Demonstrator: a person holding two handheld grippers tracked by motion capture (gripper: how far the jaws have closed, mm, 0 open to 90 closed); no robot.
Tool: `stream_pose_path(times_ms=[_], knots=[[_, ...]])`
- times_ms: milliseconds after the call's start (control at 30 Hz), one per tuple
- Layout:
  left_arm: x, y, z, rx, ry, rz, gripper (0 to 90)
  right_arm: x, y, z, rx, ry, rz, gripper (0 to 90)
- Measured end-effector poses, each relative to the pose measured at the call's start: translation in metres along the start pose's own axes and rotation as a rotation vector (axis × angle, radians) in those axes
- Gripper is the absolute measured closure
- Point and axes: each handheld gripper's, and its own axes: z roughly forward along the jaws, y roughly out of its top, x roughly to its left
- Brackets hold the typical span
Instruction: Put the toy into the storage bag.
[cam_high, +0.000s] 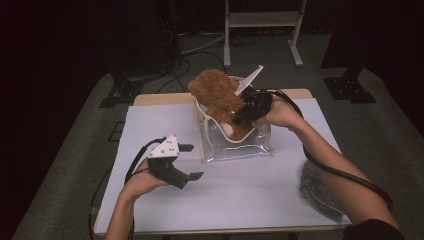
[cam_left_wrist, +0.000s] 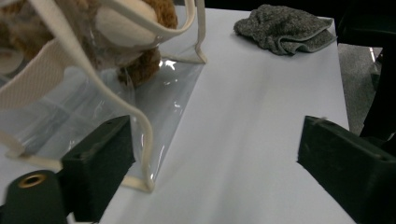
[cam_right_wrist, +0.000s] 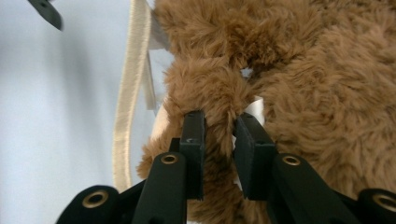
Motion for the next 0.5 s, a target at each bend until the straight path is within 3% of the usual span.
stream_pose_path(times_ms=[500], knots=[[0.011, 0.03, 0.026, 0.011, -0.053, 0.093, 22.4, -0.001, -0.006, -0.006, -0.039, 0.032, 0.025, 64.2]])
